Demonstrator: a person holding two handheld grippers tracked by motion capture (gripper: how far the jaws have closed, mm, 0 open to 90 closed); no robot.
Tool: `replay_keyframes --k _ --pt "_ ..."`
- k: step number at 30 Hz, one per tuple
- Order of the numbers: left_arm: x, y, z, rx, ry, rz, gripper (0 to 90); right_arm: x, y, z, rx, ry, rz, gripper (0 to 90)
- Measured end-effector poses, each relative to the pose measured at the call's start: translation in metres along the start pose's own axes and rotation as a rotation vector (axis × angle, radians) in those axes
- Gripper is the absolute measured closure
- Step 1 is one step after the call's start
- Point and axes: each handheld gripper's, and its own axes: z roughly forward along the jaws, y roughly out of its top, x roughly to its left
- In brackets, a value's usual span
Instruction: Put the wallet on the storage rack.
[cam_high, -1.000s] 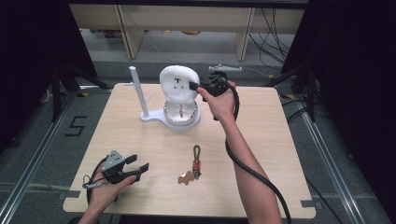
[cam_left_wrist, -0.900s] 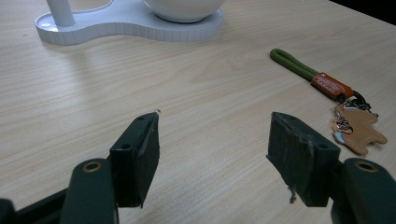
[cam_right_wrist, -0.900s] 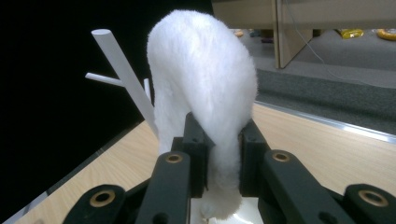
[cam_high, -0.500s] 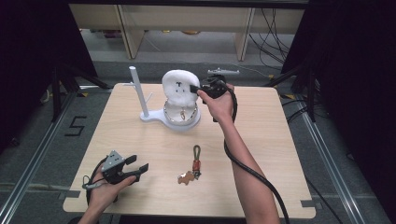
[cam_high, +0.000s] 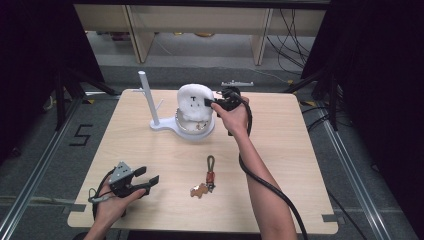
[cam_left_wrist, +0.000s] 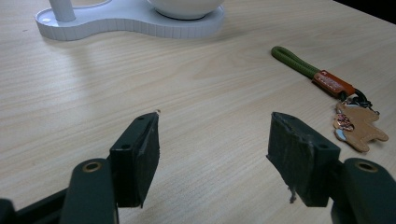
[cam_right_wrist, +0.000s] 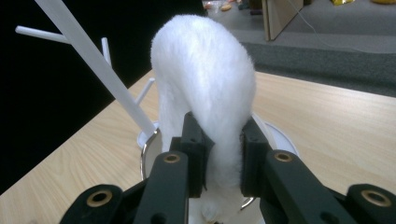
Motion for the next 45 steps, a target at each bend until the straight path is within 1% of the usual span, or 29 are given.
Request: replay_keyframes --k 2,4,6,8,14,15,18,19,21,22,23,24,25,26,27,28,30,34,36,37,38,39,40,45 --pt "0.0 0.0 0.0 0.001 0.001 0.001 33.6 -0.001 -0.002 0.002 0.007 -0.002 0.007 76.9" --pt "0.0 0.0 0.0 0.006 0.008 0.002 33.6 -0.003 -0.004 0.004 0.01 -0.005 -0.002 76.7" --pt "0.0 0.0 -0.001 0.009 0.01 0.002 33.6 -0.003 -0.005 0.004 0.016 -0.004 0.012 76.6" --pt "-0.001 0.0 -0.001 0.009 0.01 0.003 33.6 -0.003 -0.005 0.004 0.02 -0.006 0.006 76.6" --pt "-0.001 0.0 0.0 0.008 0.009 0.004 33.6 -0.001 -0.008 0.005 0.08 -0.006 -0.017 77.2" --pt "-0.001 0.0 0.0 0.008 0.009 0.004 33.6 -0.001 -0.008 0.006 0.085 -0.002 -0.02 77.2" --pt "-0.001 -0.001 0.0 0.005 0.003 0.004 33.6 -0.001 -0.011 0.009 0.102 -0.011 -0.023 76.2" --pt "-0.001 -0.001 0.0 0.005 0.003 0.004 33.6 -0.002 -0.011 0.01 0.106 -0.011 -0.031 75.5" --pt "-0.001 -0.001 0.0 0.006 0.006 0.003 33.6 0.0 -0.013 0.012 0.113 -0.02 -0.024 72.7" --pt "-0.001 -0.001 -0.001 0.009 0.01 0.003 33.6 0.0 -0.014 0.013 0.111 -0.027 -0.03 70.4" --pt "-0.001 -0.001 -0.001 0.009 0.01 0.003 33.6 0.0 -0.014 0.013 0.111 -0.027 -0.03 70.4" --pt "0.0 -0.001 -0.001 0.009 0.011 0.001 33.6 -0.001 -0.015 0.013 0.107 -0.037 -0.015 66.5" --pt "0.0 -0.001 -0.001 0.01 0.011 0.002 33.6 -0.001 -0.015 0.013 0.104 -0.04 -0.015 64.7" --pt "0.0 -0.001 -0.001 0.009 0.01 0.002 33.6 0.0 -0.016 0.012 0.107 -0.041 0.011 61.6" --pt "-0.001 -0.001 -0.001 0.009 0.01 0.002 33.6 -0.003 -0.015 0.013 0.099 -0.044 -0.025 58.9" --pt "-0.001 -0.001 -0.001 0.008 0.009 0.002 33.6 -0.003 -0.015 0.012 0.098 -0.047 -0.02 55.4" --pt "-0.001 -0.001 -0.001 0.01 0.009 0.004 33.6 -0.002 -0.014 0.009 0.083 -0.047 -0.005 51.2" --pt "-0.001 -0.001 0.0 0.008 0.006 0.0 33.6 -0.003 -0.011 0.001 0.056 -0.051 0.008 47.4" --pt "-0.002 -0.001 0.0 0.01 0.006 0.0 33.6 -0.002 -0.011 -0.004 0.047 -0.064 0.018 46.1" --pt "-0.002 -0.001 0.0 0.01 0.006 0.0 33.6 -0.002 -0.011 -0.004 0.047 -0.064 0.018 46.1" --pt "-0.002 -0.001 0.0 0.012 0.007 -0.002 33.5 -0.003 -0.011 -0.009 0.043 -0.078 0.019 46.0" --pt "-0.002 -0.001 0.0 0.012 0.007 -0.002 33.6 -0.003 -0.011 -0.012 0.038 -0.073 0.02 46.0" --pt "-0.002 -0.001 0.0 0.012 0.005 -0.004 33.6 -0.004 -0.013 -0.015 0.035 -0.078 0.023 46.2" --pt "-0.003 -0.001 0.002 0.009 0.0 -0.006 33.3 -0.007 -0.024 -0.029 0.049 -0.09 0.056 48.7"
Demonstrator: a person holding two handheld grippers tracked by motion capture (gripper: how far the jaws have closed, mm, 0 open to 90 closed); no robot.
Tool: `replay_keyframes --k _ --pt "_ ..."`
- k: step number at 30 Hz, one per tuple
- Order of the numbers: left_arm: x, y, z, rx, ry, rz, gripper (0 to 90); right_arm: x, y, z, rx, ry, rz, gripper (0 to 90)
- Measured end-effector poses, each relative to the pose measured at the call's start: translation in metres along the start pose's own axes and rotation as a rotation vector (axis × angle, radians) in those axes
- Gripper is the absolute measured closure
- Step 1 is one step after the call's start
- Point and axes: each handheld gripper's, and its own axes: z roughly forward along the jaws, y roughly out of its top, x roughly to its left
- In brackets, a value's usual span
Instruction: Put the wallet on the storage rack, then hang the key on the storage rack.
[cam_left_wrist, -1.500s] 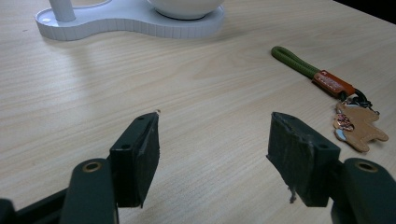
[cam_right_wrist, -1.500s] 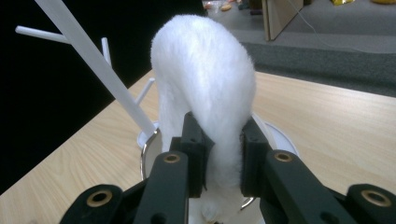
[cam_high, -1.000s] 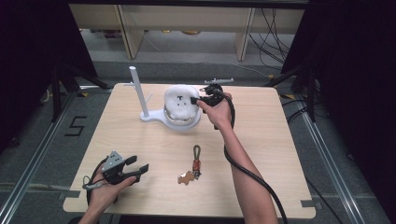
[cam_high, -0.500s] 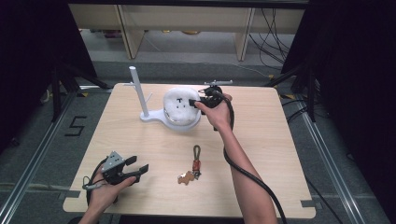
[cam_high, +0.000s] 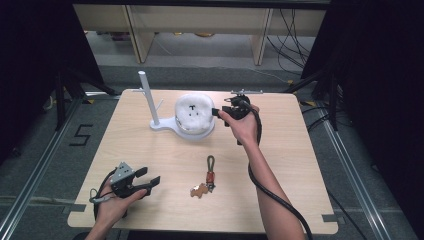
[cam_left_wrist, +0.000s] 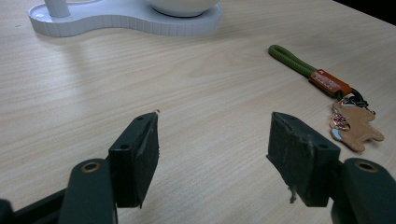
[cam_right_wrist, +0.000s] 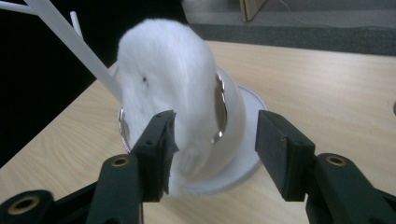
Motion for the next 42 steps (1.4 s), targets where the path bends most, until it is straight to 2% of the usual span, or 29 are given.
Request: replay_keyframes --k 1,2,5,9,10,11,14,15,16,17,18,19,20,21,22,23,24,25,27,28,29,31,32,34,38,39,40,42 --pt "0.0 0.0 0.0 0.0 -0.005 -0.001 33.3 0.0 0.0 0.0 0.0 0.0 0.0 48.7" --pt "0.0 0.0 0.001 -0.002 -0.006 -0.002 33.1 -0.002 -0.008 -0.006 0.013 -0.02 0.02 48.6" --pt "0.0 0.001 0.001 0.003 0.002 -0.003 33.0 -0.005 -0.019 -0.012 0.036 -0.052 0.019 48.6" --pt "-0.001 0.002 0.002 0.0 -0.006 -0.003 33.0 -0.011 -0.033 -0.02 0.088 -0.071 0.012 49.7" --pt "-0.001 0.002 0.002 0.0 -0.005 -0.004 33.1 -0.01 -0.036 -0.021 0.103 -0.07 0.031 50.3" --pt "-0.001 0.002 0.002 0.004 0.001 -0.003 33.1 -0.011 -0.04 -0.023 0.127 -0.075 0.024 52.3" --pt "-0.001 0.002 0.002 -0.002 -0.004 -0.005 33.1 -0.012 -0.047 -0.027 0.154 -0.075 0.051 56.2" --pt "-0.002 0.002 0.001 0.007 0.004 -0.003 33.1 -0.015 -0.052 -0.029 0.193 -0.082 0.053 60.7" --pt "-0.003 0.002 0.002 0.003 0.0 -0.004 33.0 -0.013 -0.055 -0.032 0.233 -0.099 0.09 63.1" --pt "-0.003 0.002 0.001 0.005 0.001 0.0 33.2 -0.014 -0.057 -0.033 0.251 -0.114 0.081 67.0" --pt "-0.003 0.003 0.001 0.007 0.001 0.002 33.3 -0.015 -0.059 -0.034 0.258 -0.111 0.085 69.9" --pt "-0.003 0.003 0.001 0.003 -0.005 0.001 33.4 -0.013 -0.063 -0.035 0.278 -0.09 0.114 73.1" --pt "-0.003 0.003 0.001 0.003 -0.005 0.001 33.4 -0.013 -0.063 -0.035 0.278 -0.09 0.114 73.1" --pt "-0.004 0.004 -0.001 0.017 0.01 0.005 33.4 -0.014 -0.068 -0.036 0.306 -0.117 0.084 76.7" --pt "-0.003 0.004 0.0 0.009 -0.003 0.003 33.4 -0.014 -0.07 -0.036 0.309 -0.112 0.078 77.0" --pt "-0.004 0.004 0.0 0.008 0.002 0.002 33.4 -0.016 -0.072 -0.037 0.311 -0.1 0.064 77.0" --pt "-0.003 0.004 -0.001 0.009 0.005 0.001 33.4 -0.014 -0.074 -0.038 0.315 -0.089 0.076 76.9" --pt "-0.003 0.004 -0.001 0.012 0.008 0.001 33.4 -0.015 -0.077 -0.037 0.319 -0.067 0.054 76.7" --pt "-0.003 0.005 -0.001 0.023 0.015 0.001 33.4 -0.013 -0.081 -0.036 0.34 -0.077 0.054 76.6" --pt "-0.003 0.005 -0.001 0.024 0.016 -0.003 33.4 -0.013 -0.082 -0.037 0.355 -0.06 0.057 76.9" --pt "-0.003 0.005 -0.001 0.026 0.016 -0.003 33.5 -0.012 -0.083 -0.036 0.369 -0.062 0.06 77.2" --pt "-0.003 0.006 -0.001 0.031 0.019 -0.002 33.4 -0.009 -0.086 -0.034 0.387 -0.086 0.066 77.4" --pt "-0.003 0.006 -0.001 0.028 0.018 -0.007 33.4 -0.01 -0.087 -0.035 0.389 -0.079 0.043 77.1" --pt "-0.004 0.007 -0.001 0.036 0.015 -0.005 33.4 -0.007 -0.089 -0.035 0.399 -0.074 0.064 75.7" --pt "-0.006 0.009 0.001 0.045 -0.008 0.004 33.4 -0.004 -0.091 -0.035 0.413 -0.069 0.066 73.0" --pt "-0.008 0.009 0.002 0.047 -0.016 0.006 33.4 0.0 -0.094 -0.034 0.435 -0.072 0.084 72.1" --pt "-0.009 0.009 0.003 0.042 -0.03 -0.001 33.5 0.001 -0.095 -0.033 0.433 -0.061 0.068 71.9" --pt "-0.01 0.009 0.004 0.051 -0.042 0.006 33.5 0.009 -0.098 -0.03 0.465 -0.065 0.101 71.2"
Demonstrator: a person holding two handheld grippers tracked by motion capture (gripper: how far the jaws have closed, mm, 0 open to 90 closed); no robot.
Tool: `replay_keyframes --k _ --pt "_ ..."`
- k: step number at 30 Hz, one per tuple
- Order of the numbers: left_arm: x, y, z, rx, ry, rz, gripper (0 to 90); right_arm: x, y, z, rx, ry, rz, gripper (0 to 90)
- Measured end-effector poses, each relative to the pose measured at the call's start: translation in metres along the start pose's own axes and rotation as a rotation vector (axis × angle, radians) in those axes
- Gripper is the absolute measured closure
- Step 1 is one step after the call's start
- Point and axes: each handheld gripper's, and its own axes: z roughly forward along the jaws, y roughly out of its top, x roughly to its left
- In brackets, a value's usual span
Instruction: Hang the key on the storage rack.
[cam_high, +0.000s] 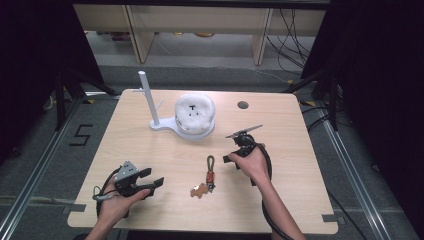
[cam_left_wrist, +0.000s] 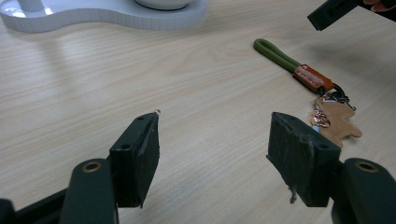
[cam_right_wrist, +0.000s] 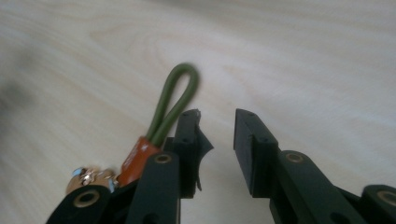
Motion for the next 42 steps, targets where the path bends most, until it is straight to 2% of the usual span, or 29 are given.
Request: replay_keyframes --k 2,3,4,7,8,9,10,11,13,14,15,16,17,19,22,23,25,27,28,29,31,32,33,36,40,42 --pt "-0.001 0.0 0.001 0.007 -0.002 0.007 33.5 0.009 -0.002 0.004 0.043 0.02 0.015 70.7" --pt "-0.001 -0.001 0.001 0.009 -0.002 0.004 33.5 0.012 -0.003 0.006 0.056 0.023 -0.001 70.3" --pt "-0.001 -0.001 0.001 0.008 -0.009 0.002 33.6 0.017 -0.004 0.007 0.078 0.018 0.005 70.1" --pt "-0.001 -0.001 0.001 0.011 -0.006 0.001 33.6 0.025 -0.004 0.011 0.098 0.034 -0.013 68.8" --pt "-0.001 -0.001 0.001 0.011 -0.006 0.003 33.6 0.028 -0.004 0.012 0.103 0.026 -0.004 68.2" --pt "-0.001 -0.001 0.001 0.012 -0.006 0.003 33.6 0.028 -0.004 0.014 0.1 0.028 -0.034 67.6" --pt "-0.002 -0.001 0.002 0.013 0.0 0.003 33.5 0.029 -0.004 0.015 0.113 0.027 -0.034 67.2" --pt "-0.003 -0.001 0.002 0.018 0.001 0.005 33.6 0.033 -0.005 0.017 0.125 0.03 -0.012 66.6" --pt "-0.004 -0.001 0.003 0.012 -0.012 -0.001 33.6 0.035 -0.005 0.02 0.152 0.026 -0.008 65.5" --pt "-0.004 -0.002 0.003 0.017 -0.014 0.007 33.6 0.035 -0.005 0.021 0.138 0.049 -0.026 65.1" --pt "-0.004 -0.002 0.003 0.019 -0.014 0.008 33.6 0.037 -0.005 0.023 0.16 0.04 -0.002 64.9" --pt "-0.004 -0.002 0.003 0.019 -0.014 0.008 33.5 0.037 -0.005 0.023 0.16 0.04 -0.002 64.9" --pt "-0.005 -0.003 0.003 0.018 -0.011 0.004 33.6 0.041 -0.003 0.024 0.187 0.042 0.04 64.2" --pt "-0.005 -0.003 0.003 0.025 -0.006 0.006 33.5 0.043 -0.002 0.027 0.199 0.045 0.045 63.6" --pt "-0.004 -0.003 0.003 0.02 -0.017 0.005 33.6 0.047 0.001 0.03 0.217 0.023 0.052 61.9" --pt "-0.004 -0.003 0.003 0.014 -0.014 0.001 33.6 0.048 0.003 0.032 0.22 0.009 0.039 61.9" --pt "-0.004 -0.003 0.002 0.026 -0.003 0.006 33.5 0.053 0.005 0.033 0.229 -0.003 0.058 61.9" --pt "-0.004 -0.003 0.002 0.022 -0.008 0.006 33.5 0.053 0.007 0.034 0.25 -0.01 0.034 61.9" --pt "-0.003 -0.004 0.003 0.019 -0.016 0.005 33.5 0.055 0.008 0.036 0.256 -0.025 0.045 61.9" --pt "-0.004 -0.004 0.002 0.02 -0.01 0.005 33.5 0.055 0.008 0.037 0.265 -0.027 0.028 61.8" --pt "-0.003 -0.004 0.003 0.018 -0.016 0.004 33.5 0.056 0.009 0.038 0.268 -0.025 0.033 61.4" --pt "-0.003 -0.004 0.003 0.018 -0.016 0.004 33.5 0.055 0.009 0.038 0.266 -0.027 0.018 61.2" --pt "-0.003 -0.004 0.003 0.018 -0.016 0.004 33.5 0.057 0.009 0.038 0.278 -0.032 0.04 61.0" --pt "-0.004 -0.004 0.003 0.02 -0.016 0.005 33.6 0.058 0.01 0.038 0.278 -0.051 0.037 60.4" --pt "-0.004 -0.004 0.003 0.023 -0.016 0.011 33.5 0.059 0.01 0.038 0.284 -0.051 0.04 59.9" --pt "-0.004 -0.004 0.003 0.023 -0.017 0.011 33.5 0.061 0.011 0.039 0.273 -0.078 0.034 59.4"
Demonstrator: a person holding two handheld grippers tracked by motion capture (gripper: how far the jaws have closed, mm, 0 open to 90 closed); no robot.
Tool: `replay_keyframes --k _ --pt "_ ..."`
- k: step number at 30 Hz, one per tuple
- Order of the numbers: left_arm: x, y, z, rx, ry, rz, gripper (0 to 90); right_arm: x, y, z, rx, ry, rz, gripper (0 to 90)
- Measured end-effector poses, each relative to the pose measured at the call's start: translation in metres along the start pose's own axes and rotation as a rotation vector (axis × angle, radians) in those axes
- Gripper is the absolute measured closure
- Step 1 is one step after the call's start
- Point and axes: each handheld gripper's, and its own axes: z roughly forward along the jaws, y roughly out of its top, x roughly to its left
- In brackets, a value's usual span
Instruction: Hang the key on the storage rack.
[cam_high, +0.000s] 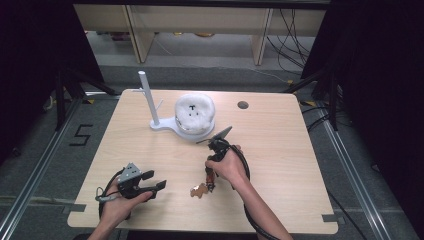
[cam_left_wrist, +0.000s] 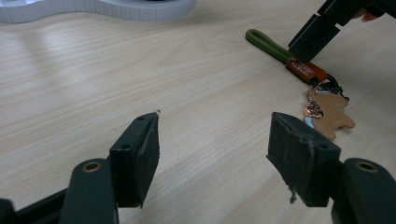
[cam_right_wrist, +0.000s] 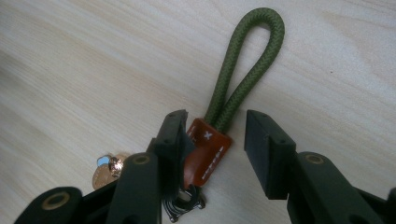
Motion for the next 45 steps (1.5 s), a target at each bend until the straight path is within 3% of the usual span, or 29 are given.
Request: replay_keyframes --k 3,4,6,7,9,10,12,13,15,16,17,20,21,24,25,26,27,32,33,34,35,36,37,39,42,45 --pt "0.0 0.0 -0.001 0.001 0.007 -0.001 33.5 0.0 0.001 0.0 0.019 -0.012 -0.027 59.0" --pt "0.0 0.0 -0.001 0.0 0.006 -0.001 33.5 0.0 0.001 0.001 0.004 -0.021 -0.03 58.9" --pt "0.0 0.0 -0.001 0.001 0.007 -0.001 33.5 0.002 0.002 0.002 0.029 -0.032 -0.015 58.9" --pt "0.0 0.0 -0.001 0.001 0.006 0.0 33.5 0.0 0.002 0.004 0.012 -0.045 -0.055 58.8" --pt "0.0 0.0 -0.001 0.001 0.005 0.0 33.5 0.0 0.002 0.007 -0.003 -0.065 -0.079 58.9" --pt "0.0 0.0 -0.001 0.001 0.005 0.0 33.5 0.001 0.003 0.007 0.026 -0.051 -0.062 59.0" --pt "0.0 0.0 0.0 0.002 0.005 0.0 33.5 0.002 0.003 0.008 0.034 -0.043 -0.074 60.5" --pt "0.0 0.0 0.0 0.002 0.005 0.0 33.5 0.005 0.002 0.008 0.05 -0.062 -0.043 62.0" --pt "0.0 -0.001 0.0 0.001 -0.001 0.0 33.5 0.005 0.003 0.007 0.069 -0.035 -0.068 65.3" --pt "0.0 -0.001 0.0 0.001 -0.002 0.001 33.5 0.007 0.003 0.009 0.06 -0.048 -0.053 67.4" --pt "0.0 -0.001 0.0 0.001 -0.002 0.0 33.5 0.006 0.003 0.009 0.053 -0.046 -0.074 68.6" --pt "0.0 -0.001 0.0 0.002 0.003 -0.001 33.5 0.007 0.003 0.01 0.058 -0.034 -0.073 74.2" --pt "0.0 -0.001 0.0 0.002 0.003 0.001 33.5 0.007 0.003 0.009 0.077 -0.007 -0.069 77.2" --pt "0.0 -0.001 -0.001 0.0 0.003 -0.001 33.5 0.007 0.001 0.011 0.058 0.015 -0.071 79.6" --pt "0.0 -0.001 -0.001 -0.007 -0.001 -0.002 33.5 0.003 0.002 0.011 0.052 0.02 -0.125 79.8" --pt "0.0 -0.001 -0.001 -0.003 -0.005 -0.001 33.5 0.004 0.001 0.01 0.058 0.038 -0.082 79.9" --pt "0.0 -0.001 -0.001 -0.003 -0.005 -0.001 33.5 0.004 0.001 0.01 0.058 0.038 -0.082 79.9" --pt "-0.002 0.0 -0.001 -0.003 -0.012 -0.001 33.6 0.002 -0.002 0.0 -0.018 0.085 -0.07 80.1" --pt "-0.004 0.001 0.0 -0.011 -0.018 -0.003 33.5 0.001 -0.002 -0.004 -0.066 0.112 -0.098 80.1" --pt "-0.004 0.001 0.0 -0.011 -0.018 -0.003 33.6 0.001 -0.002 -0.004 -0.066 0.112 -0.098 80.1" --pt "-0.005 0.002 0.0 -0.021 -0.03 -0.005 33.6 0.004 -0.004 -0.008 -0.116 0.124 -0.094 80.1" --pt "-0.005 0.002 0.0 -0.021 -0.03 -0.005 33.5 0.004 -0.004 -0.008 -0.116 0.124 -0.094 80.1" --pt "-0.007 0.003 0.0 -0.018 -0.046 -0.005 33.6 0.004 -0.004 -0.01 -0.183 0.15 -0.121 80.1" --pt "-0.01 0.005 0.0 -0.017 -0.057 -0.011 33.9 0.005 -0.005 -0.013 -0.264 0.186 -0.152 80.1" --pt "-0.012 0.009 0.002 -0.034 -0.106 -0.019 34.2 0.006 -0.006 -0.017 -0.351 0.217 -0.196 80.0" --pt "-0.014 0.015 0.002 -0.045 -0.112 -0.016 34.9 0.007 -0.007 -0.02 -0.419 0.234 -0.232 80.1"
